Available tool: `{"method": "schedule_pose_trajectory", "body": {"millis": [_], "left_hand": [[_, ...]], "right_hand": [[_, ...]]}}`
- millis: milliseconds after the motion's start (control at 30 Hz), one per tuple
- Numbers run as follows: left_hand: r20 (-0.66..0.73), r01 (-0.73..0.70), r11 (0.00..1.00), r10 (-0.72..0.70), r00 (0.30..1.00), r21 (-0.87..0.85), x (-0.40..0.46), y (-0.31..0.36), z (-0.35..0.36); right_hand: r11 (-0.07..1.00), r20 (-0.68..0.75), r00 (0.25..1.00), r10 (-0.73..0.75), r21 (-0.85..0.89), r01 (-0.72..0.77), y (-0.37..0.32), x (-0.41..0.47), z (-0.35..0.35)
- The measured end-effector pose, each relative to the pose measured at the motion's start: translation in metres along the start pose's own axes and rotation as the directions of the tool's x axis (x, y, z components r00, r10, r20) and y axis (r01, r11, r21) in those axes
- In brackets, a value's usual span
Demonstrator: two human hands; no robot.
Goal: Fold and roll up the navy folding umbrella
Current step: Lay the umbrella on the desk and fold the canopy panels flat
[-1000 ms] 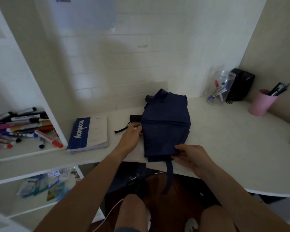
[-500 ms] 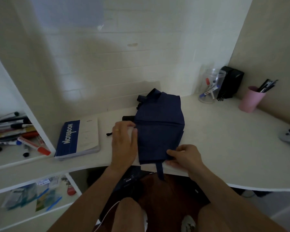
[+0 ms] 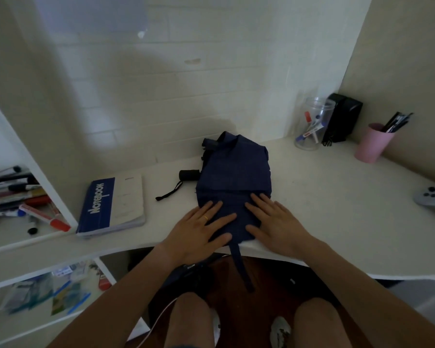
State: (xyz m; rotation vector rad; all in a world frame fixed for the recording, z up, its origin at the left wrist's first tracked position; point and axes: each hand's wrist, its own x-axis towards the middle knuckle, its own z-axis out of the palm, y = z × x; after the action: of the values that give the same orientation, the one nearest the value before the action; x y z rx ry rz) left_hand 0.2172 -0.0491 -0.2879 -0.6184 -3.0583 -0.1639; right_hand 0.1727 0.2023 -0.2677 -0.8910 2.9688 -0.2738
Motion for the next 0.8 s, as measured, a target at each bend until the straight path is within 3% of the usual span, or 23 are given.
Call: {"method": "schedule_pose_trajectory", "body": {"millis": [67, 133, 267, 333, 433, 667, 800], "left_hand": [[0.039, 0.035, 0.999, -0.036, 0.999, 0.020, -0.006, -0.003, -0.003], [0.022, 0.061, 0.998, -0.061, 0.998, 0.007, -0.008, -0.002, -0.009], [-0.257, -0.019, 0.999, 0.026, 0.966, 0.030, 0.006, 0.003, -0.016], [-0.191, -0.069, 0.996, 0.077, 0.979, 0.052, 0.009, 0.000, -0.010], [-0.043, -0.020, 0.999, 0.022, 0.999, 0.032, 0.001, -0.009, 0.001], [-0.042, 0.021, 0.994, -0.016, 0.999, 0.104, -0.011, -0.027, -0.002], [0.013, 0.031, 0.999, -0.031, 0.999, 0.027, -0.013, -0.024, -0.011]], "right_hand": [[1.000, 0.122, 0.992, 0.016, -0.024, -0.013, 0.011, -0.004, 0.001], [1.000, 0.068, 0.997, -0.031, 0.007, 0.030, 0.009, -0.007, -0.006], [0.990, -0.003, 0.991, -0.134, 0.047, 0.134, -0.009, 0.004, -0.004], [0.990, 0.075, 0.988, -0.136, -0.020, 0.137, -0.009, 0.006, 0.005], [0.990, 0.098, 0.989, -0.111, -0.074, 0.118, 0.001, 0.004, 0.015], [0.990, 0.085, 0.991, -0.103, -0.093, 0.111, 0.025, -0.011, 0.000], [0.993, 0.039, 0.994, -0.105, 0.049, 0.103, 0.018, -0.013, -0.015]]}}
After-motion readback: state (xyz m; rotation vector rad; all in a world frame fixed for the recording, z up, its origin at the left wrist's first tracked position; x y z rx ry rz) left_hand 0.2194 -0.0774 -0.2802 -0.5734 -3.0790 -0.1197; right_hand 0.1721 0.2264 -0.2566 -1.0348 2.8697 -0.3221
